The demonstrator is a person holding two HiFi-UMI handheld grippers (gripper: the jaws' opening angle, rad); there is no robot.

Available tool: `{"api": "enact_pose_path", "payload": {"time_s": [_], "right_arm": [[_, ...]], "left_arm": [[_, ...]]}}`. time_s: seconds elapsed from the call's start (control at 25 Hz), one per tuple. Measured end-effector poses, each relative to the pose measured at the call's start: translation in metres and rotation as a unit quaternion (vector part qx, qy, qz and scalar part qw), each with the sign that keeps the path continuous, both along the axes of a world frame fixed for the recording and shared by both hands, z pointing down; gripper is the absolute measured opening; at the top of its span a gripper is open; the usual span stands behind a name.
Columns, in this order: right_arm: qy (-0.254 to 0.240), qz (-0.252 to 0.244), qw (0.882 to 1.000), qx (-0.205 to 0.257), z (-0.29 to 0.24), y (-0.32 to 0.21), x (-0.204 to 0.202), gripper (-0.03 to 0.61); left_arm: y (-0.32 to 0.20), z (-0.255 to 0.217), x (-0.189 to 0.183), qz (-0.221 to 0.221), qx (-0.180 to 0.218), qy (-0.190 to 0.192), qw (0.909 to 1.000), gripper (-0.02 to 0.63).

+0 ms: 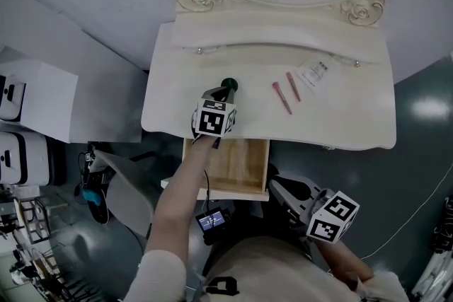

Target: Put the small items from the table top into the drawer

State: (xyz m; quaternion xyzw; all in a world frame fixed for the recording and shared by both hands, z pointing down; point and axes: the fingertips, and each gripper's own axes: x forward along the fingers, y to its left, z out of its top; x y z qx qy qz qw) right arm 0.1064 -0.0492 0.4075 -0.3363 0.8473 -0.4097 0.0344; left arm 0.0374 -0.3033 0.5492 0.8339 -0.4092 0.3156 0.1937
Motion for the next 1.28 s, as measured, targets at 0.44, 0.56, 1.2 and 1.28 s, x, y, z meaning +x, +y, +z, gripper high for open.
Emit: {"api": "enact_pose_path", "payload": {"time_s": [0.44, 0.56, 1.2, 1.28], "right_arm": [[0.002, -0.004, 1.0, 0.02, -0.019, 0.025, -0.031, 0.028], [0.004, -0.008, 1.0, 0.026, -0.023, 0.036, -0.043, 0.028], [0.039, -0.009, 0.997, 0.062, -0.046, 0.093, -0.085, 0.028], [0.043, -0.008, 0.997, 0.068, -0.049, 0.097, -0.089, 0.028]], "left_arm": [[0.028, -0.02, -0.02, 0.019, 0.017, 0.01, 0.9996, 0.055], [0.038, -0.027, -0.026, 0.029, 0.024, 0.01, 0.9993, 0.055], [0.085, -0.066, -0.057, 0.069, 0.068, 0.005, 0.9953, 0.055], [0.089, -0.071, -0.063, 0.072, 0.072, 0.005, 0.9948, 0.055]]}}
